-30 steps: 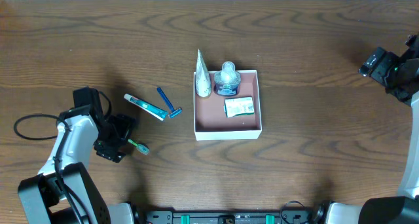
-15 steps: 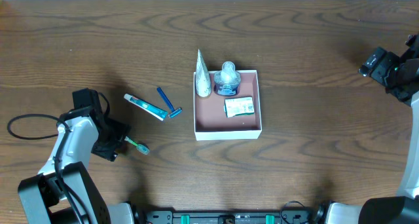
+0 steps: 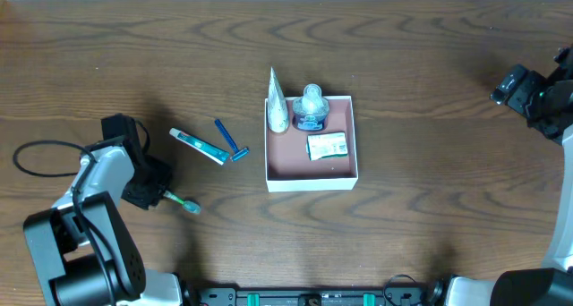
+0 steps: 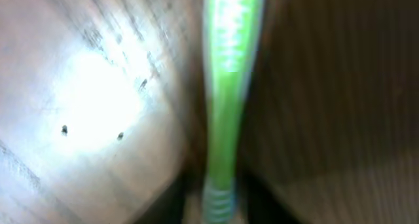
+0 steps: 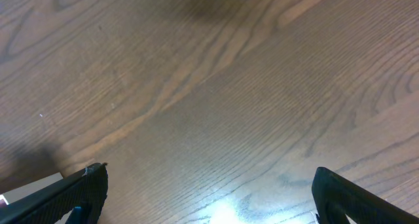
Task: Pack container
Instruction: 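Move the left gripper to the green toothbrush and grasp it, then lift the toothbrush and lower it into the box front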
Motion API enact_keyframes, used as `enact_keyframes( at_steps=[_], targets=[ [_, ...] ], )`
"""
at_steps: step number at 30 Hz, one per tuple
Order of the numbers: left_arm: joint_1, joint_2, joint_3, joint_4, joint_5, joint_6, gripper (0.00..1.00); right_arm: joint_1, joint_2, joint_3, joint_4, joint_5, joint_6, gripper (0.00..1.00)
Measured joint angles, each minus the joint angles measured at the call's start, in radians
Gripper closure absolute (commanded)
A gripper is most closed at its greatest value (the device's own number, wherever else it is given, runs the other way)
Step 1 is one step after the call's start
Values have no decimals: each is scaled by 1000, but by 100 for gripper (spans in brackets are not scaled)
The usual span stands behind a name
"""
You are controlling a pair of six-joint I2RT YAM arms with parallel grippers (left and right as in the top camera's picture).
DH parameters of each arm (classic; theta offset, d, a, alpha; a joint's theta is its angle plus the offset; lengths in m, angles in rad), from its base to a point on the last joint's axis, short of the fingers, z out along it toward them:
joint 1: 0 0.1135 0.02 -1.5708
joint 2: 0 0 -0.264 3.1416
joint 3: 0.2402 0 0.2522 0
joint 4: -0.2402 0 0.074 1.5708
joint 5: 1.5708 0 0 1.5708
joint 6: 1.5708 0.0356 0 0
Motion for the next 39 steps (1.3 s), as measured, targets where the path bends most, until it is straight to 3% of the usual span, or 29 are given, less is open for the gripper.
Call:
enact_keyframes(
  at_steps=[2,9,15,19,23,29,33,39],
  targets=[
    [0,4,5,0,2,10,94,0,0,0,0,0,0,1],
    [10,2,13,-1,42,93,94,0,0,0,0,0,0,1],
    [5,-14,19,-25,294,248,94,0,0,0,0,0,0,1],
    [-30,-138,68,-65,434,370,94,0,0,0,0,0,0,1],
    [-139,-351,147,-39,500,511,94,0,0,0,0,0,0,1],
    [-409,-641,166,54,508,756,94,0,0,0,0,0,0,1],
    [-600,-713,166,55,459,960,94,0,0,0,0,0,0,1],
    [-801,-671,161,55,405,1255,94,0,0,0,0,0,0,1]
  ],
)
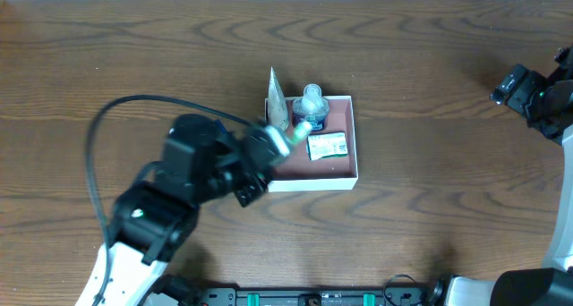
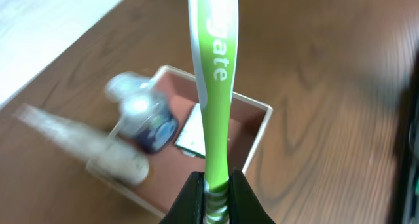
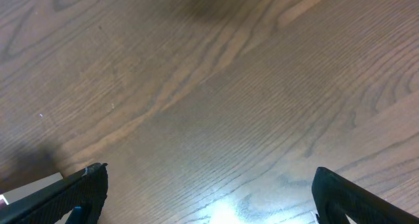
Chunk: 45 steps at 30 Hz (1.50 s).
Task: Pack container
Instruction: 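Lift the toothbrush and lower it into the box front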
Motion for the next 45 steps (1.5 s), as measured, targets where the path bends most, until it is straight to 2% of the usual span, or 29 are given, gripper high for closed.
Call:
enact_keyframes(
  at_steps=[2,6,13,16,17,18,22,26,30,35,37,39,42,43,45],
  targets=[
    [-49,53,-3,5,-8,111,94,0,0,0,0,0,0,1],
    [-96,169,-6,66,-33,258,94,0,0,0,0,0,0,1],
    [-106,344,-7,192,-103,363,93,0,0,0,0,0,0,1],
    [-106,387,-7,206,-115,388,62,0,0,0,0,0,0,1],
    [-106,396,-7,206,-117,395,40,0,0,0,0,0,0,1],
    [-106,401,-7,206,-121,397,32,0,0,0,0,0,0,1],
    [-106,396,-8,225,-126,380,25,0,0,0,0,0,0,0],
    [-106,350,-8,275,-128,293,19,0,0,0,0,0,0,1],
    [-106,214,-8,324,-129,146,24,0,0,0,0,0,0,1],
    [-103,-42,-8,311,-161,-10,24,0,0,0,0,0,0,1],
    [-95,-136,-7,264,-235,-73,25,0,0,0,0,0,0,1],
    [-76,-211,-6,199,-371,-157,24,0,0,0,0,0,0,1],
    [-24,-258,-6,89,-631,-329,16,0,0,0,1,0,0,1],
    [-2,-258,-8,50,-712,-389,11,0,0,0,1,0,0,1],
    [46,-242,-13,-2,-823,-495,4,0,0,0,0,0,0,1]
  ],
)
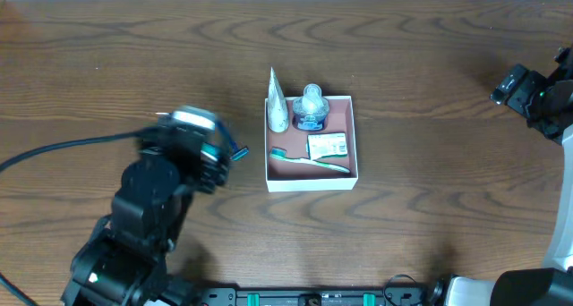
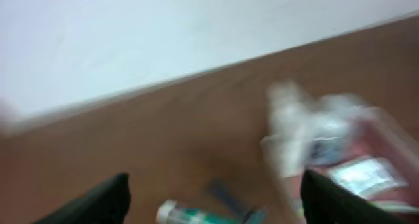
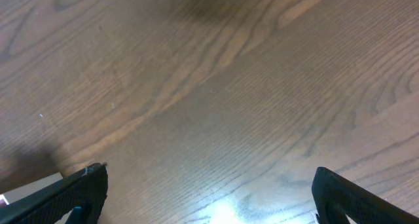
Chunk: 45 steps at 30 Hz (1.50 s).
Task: Pack container
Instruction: 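Lift the toothbrush and lower it into the box front, then move the left gripper to the Colgate toothpaste tube and grasp it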
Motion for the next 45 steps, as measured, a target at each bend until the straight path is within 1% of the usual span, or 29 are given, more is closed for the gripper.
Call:
enact_keyframes(
  at_steps=[2,3,4,6,9,10,11,12,13,15,16,19,22,27,33,40,45],
  targets=[
    [37,29,-4,-37,-51,-93,4,0,0,0,0,0,0,1],
    [45,43,-6,-48,-55,-122,3,0,0,0,0,0,0,1],
    [48,60,-8,-59,-51,-149,5,0,0,0,0,0,0,1],
    [50,104,-10,-63,-5,-192,11,0,0,0,0,0,0,1],
    [50,164,-11,-61,90,-223,11,0,0,0,0,0,0,1],
    [50,182,-11,-55,112,-232,8,0,0,0,0,0,0,1],
    [49,202,-11,-50,129,-246,2,0,0,0,-1,0,0,1],
    [52,227,-11,-39,139,-278,2,0,0,0,0,0,0,1],
    [58,246,-11,-26,143,-316,2,0,0,0,-1,0,0,1],
    [84,299,-11,0,140,-428,2,0,0,0,0,0,0,1],
    [108,335,-11,14,140,-500,2,0,0,0,0,0,0,1],
    [175,434,-11,67,142,-663,2,0,0,0,-1,0,0,1],
    [238,530,-11,120,165,-771,2,0,0,0,0,0,0,1],
    [322,678,-11,126,215,-917,2,0,0,0,0,0,0,1],
    [401,796,-11,113,291,-1003,2,0,0,0,0,0,0,1],
    [468,880,-11,91,338,-1014,2,0,0,0,0,0,0,1],
    [487,957,-11,92,353,-1009,2,0,0,0,0,0,0,1]
  ],
)
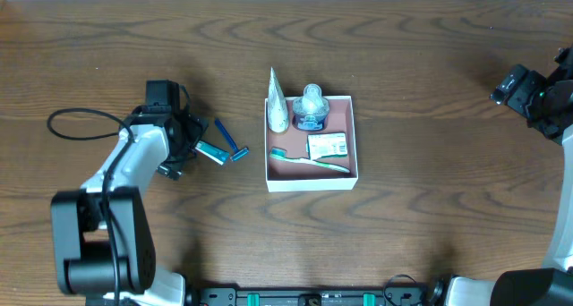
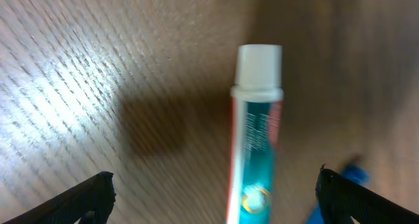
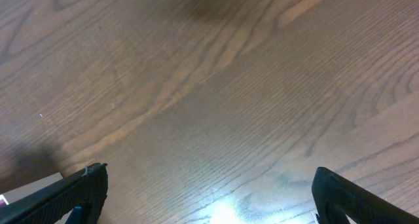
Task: Pack container
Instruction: 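Move the left gripper to the Colgate toothpaste tube and grasp it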
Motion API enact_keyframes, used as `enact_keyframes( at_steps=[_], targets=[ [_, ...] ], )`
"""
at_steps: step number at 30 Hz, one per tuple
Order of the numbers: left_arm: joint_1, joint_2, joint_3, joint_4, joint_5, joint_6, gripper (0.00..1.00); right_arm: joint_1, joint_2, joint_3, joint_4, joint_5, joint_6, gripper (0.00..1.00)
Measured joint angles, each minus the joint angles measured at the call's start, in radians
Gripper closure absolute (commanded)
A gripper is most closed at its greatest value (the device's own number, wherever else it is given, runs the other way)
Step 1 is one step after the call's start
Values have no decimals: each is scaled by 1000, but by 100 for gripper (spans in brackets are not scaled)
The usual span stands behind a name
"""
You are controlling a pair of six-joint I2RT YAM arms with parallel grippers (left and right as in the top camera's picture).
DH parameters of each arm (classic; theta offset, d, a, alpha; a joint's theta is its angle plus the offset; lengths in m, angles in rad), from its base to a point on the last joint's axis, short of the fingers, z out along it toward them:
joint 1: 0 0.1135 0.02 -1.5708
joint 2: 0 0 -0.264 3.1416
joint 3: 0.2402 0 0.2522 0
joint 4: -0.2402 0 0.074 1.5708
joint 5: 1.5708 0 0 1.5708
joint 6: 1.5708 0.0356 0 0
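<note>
A white open box [image 1: 355, 145] with a reddish floor sits mid-table. It holds a white tube [image 1: 277, 105], a blue-capped bottle [image 1: 311, 107], a small packet [image 1: 327, 146] and a green toothbrush [image 1: 309, 160]. Left of it lie a teal toothpaste tube [image 1: 211, 151] [image 2: 255, 139] and a blue razor [image 1: 230, 141]. My left gripper [image 1: 182, 145] [image 2: 213, 207] is open low over the toothpaste, one finger on each side of it. My right gripper [image 3: 209, 198] hangs open over bare wood at the far right.
A black cable [image 1: 76, 118] loops behind the left arm. The right arm [image 1: 537, 96] sits at the table's right edge, far from the box.
My left gripper has come down from above the table to the toothpaste tube, open astride it. The toothbrush stays in the box. The right arm has not moved.
My left gripper was shut on the green toothbrush at the table's left front. Then it held the brush over the box. Later the brush lay in the box and the open gripper was back left of it. Now it straddles the toothpaste.
</note>
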Motion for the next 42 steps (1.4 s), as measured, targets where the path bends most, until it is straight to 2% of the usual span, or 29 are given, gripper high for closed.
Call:
enact_keyframes(
  at_steps=[3,8,14,21,29,34,39,42],
  targets=[
    [1,45,0,23,3,20,0,0,0,0,0,0,0,1],
    [0,52,3,40,4,58,5,0,0,0,0,0,0,1],
    [1,58,4,37,-3,97,33,0,0,0,0,0,0,1],
    [1,61,6,-50,-2,198,35,0,0,0,0,0,0,1],
    [1,61,6,-134,13,328,68,0,0,0,0,0,0,1],
    [1,61,6,-134,19,356,73,0,0,0,0,0,0,1],
    [1,63,25,-157,22,416,88,0,0,0,0,0,0,1],
    [1,62,78,-217,26,470,89,0,0,0,0,0,0,1]
  ],
)
